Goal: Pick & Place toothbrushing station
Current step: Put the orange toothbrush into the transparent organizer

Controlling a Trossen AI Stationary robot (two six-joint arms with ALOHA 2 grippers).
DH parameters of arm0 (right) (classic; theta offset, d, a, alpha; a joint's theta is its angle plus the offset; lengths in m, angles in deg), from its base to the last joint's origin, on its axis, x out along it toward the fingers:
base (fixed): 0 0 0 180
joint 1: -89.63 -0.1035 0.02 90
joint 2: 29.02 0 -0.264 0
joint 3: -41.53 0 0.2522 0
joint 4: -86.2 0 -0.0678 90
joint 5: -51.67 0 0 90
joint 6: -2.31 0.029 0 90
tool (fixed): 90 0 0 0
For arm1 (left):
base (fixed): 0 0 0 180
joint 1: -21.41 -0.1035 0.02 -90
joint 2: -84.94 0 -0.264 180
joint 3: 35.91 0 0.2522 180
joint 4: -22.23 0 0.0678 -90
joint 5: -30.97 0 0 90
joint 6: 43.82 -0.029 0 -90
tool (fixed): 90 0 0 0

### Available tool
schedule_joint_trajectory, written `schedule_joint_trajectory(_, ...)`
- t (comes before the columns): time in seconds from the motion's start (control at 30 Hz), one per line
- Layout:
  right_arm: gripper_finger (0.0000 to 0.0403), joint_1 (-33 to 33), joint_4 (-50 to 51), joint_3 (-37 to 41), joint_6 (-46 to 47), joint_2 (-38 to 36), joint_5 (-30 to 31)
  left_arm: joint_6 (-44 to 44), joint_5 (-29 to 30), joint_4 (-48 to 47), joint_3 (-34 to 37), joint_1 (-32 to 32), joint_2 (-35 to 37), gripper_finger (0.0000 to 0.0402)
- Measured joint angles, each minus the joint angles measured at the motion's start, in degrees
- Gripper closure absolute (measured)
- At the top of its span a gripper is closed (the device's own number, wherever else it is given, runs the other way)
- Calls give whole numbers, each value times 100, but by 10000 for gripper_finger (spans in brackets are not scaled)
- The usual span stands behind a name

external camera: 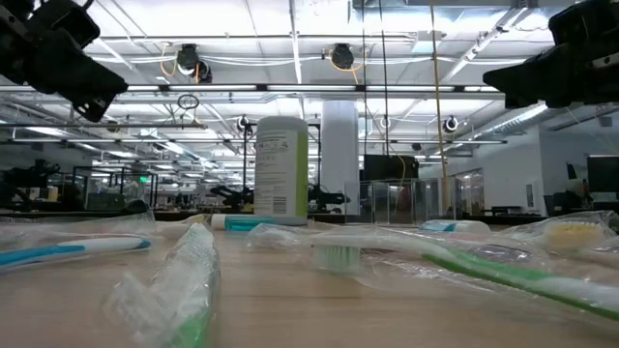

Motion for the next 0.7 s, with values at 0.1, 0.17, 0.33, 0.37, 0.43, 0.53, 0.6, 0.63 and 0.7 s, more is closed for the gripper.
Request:
schedule_joint_trajectory(0.1, 401, 2, 0, 0, -214, 1, 0, -9, 49, -67, -491, -2, -765, 360)
schedule_joint_trajectory(0.17, 401, 0, 0, 3, -335, -1, -1, 52, 199, -228, -740, -2, -1318, 360)
schedule_joint_trajectory(0.33, 401, 0, -1, 92, -750, 1, -2, 984, 516, -469, -1147, -44, -2708, 360)
schedule_joint_trajectory(0.37, 401, 0, -1, 112, -816, -1, 0, 1100, 499, -528, -1205, -58, -2938, 360)
schedule_joint_trajectory(0.43, 401, 0, 0, 142, -903, 1, 0, 1321, 478, -485, -1284, -100, -3351, 360)
schedule_joint_trajectory(0.53, 401, 1, -3, 145, -916, 1, 0, 1532, 491, -124, -1288, -210, -3810, 360)
schedule_joint_trajectory(0.6, 401, 1, -49, 147, -920, -1, 0, 1662, 483, 133, -1288, -272, -4047, 360)
schedule_joint_trajectory(0.63, 401, 2, -55, 149, -920, -1, -2, 1675, 474, 281, -1289, -293, -4149, 360)
schedule_joint_trajectory(0.7, 401, 1, -54, 153, -918, -1, 0, 1740, 470, 575, -1290, -297, -4310, 360)
